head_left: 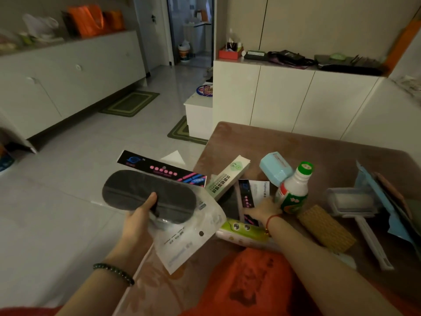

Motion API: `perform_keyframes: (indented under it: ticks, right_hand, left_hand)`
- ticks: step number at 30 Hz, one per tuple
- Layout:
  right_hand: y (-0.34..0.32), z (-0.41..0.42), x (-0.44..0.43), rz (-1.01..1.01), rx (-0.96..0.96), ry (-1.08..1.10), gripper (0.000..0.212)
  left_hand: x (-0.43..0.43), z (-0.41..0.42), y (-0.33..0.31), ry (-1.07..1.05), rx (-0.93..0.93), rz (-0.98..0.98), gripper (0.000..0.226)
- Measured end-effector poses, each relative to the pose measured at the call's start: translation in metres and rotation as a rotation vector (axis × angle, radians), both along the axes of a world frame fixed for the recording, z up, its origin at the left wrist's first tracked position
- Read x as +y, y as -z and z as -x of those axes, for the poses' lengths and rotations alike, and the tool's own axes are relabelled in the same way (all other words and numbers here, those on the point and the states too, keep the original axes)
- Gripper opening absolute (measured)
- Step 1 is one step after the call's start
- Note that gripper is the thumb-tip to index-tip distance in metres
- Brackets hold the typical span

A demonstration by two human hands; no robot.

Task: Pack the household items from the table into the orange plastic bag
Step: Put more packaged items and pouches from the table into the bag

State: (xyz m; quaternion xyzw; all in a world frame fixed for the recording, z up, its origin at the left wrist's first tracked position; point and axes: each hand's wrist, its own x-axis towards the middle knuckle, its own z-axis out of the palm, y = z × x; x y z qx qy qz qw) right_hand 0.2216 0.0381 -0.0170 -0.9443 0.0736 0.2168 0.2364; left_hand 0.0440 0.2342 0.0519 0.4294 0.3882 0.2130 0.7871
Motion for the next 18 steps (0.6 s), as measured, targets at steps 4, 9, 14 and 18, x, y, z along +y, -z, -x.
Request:
perform_keyframes:
  ticks: [4, 9, 14, 18]
  right_hand:
    - [0.009, 0.009, 0.020, -0.053, -0.012, 0.154, 0.097]
    - [0.011, 0.009, 0.011, -0.161, 0.024, 0.129, 0.053]
    - [0.006, 0.014, 0.009, -0.203, -0.015, 0.021, 0.031]
    - [-0.025, 0.020, 0.004, -0.395, -0.231, -0.078, 0.016]
  left_hand:
    - [-0.001, 0.008, 0.006, 0.043, -0.008, 0.045, 0.033]
    - [0.002, 0.014, 0.012, 0.101, -0.016, 0.089, 0.016]
    - [0.001, 0.013, 0.013, 0.136, -0.016, 0.114, 0.025]
    - [0.000, 0.007, 0.010, 0.145, 0.004, 0.111, 0.043]
